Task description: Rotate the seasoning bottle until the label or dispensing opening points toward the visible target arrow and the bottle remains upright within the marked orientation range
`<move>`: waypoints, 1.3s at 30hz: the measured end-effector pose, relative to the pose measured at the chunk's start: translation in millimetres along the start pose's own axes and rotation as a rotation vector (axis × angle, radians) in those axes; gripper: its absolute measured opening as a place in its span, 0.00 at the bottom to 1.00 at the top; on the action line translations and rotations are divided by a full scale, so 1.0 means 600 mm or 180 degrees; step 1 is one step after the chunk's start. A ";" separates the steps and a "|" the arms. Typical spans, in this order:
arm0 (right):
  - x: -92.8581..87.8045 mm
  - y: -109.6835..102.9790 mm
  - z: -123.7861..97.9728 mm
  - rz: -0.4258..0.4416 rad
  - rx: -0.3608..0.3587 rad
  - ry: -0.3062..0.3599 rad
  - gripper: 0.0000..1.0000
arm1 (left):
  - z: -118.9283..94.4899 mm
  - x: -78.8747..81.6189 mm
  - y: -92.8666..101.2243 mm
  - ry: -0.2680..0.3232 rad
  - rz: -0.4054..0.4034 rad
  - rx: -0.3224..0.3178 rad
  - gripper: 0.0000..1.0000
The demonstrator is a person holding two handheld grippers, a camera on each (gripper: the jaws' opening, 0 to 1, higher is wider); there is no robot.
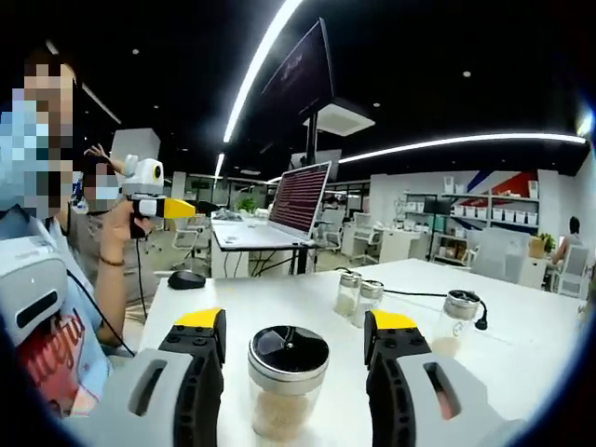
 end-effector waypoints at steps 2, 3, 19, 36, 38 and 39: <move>-0.008 0.004 -0.004 -0.0039 0.0143 -0.0081 0.59 | -0.001 0.001 -0.001 0.0003 0.0000 0.0006 0.98; -0.010 0.006 -0.005 -0.0076 0.0208 -0.0093 0.59 | -0.002 0.000 -0.001 0.0007 0.0000 0.0014 0.98; -0.025 0.020 0.008 0.0118 0.0905 -0.0085 0.58 | -0.001 0.000 -0.003 -0.0007 0.0004 0.0016 0.98; -0.037 0.001 0.032 0.0259 0.1242 -0.0139 0.53 | 0.000 0.000 -0.002 -0.0002 0.0000 0.0016 0.98; -0.038 0.001 0.033 0.0252 0.1234 -0.0153 0.50 | 0.000 -0.001 -0.001 -0.0002 0.0004 0.0017 0.98; -0.039 0.001 0.033 0.0255 0.1234 -0.0164 0.46 | 0.000 -0.001 0.000 -0.0002 0.0002 0.0016 0.98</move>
Point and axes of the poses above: the point that each gripper's makers call its tool centre point, and the gripper's own axes: z roughly forward along the fingers, y roughly to its right, x roughly out of its top, the point moved 3 cm from there along -z, roughly backward along the fingers, and after that the axes turned 9 degrees about z, right-handed, at the moved point
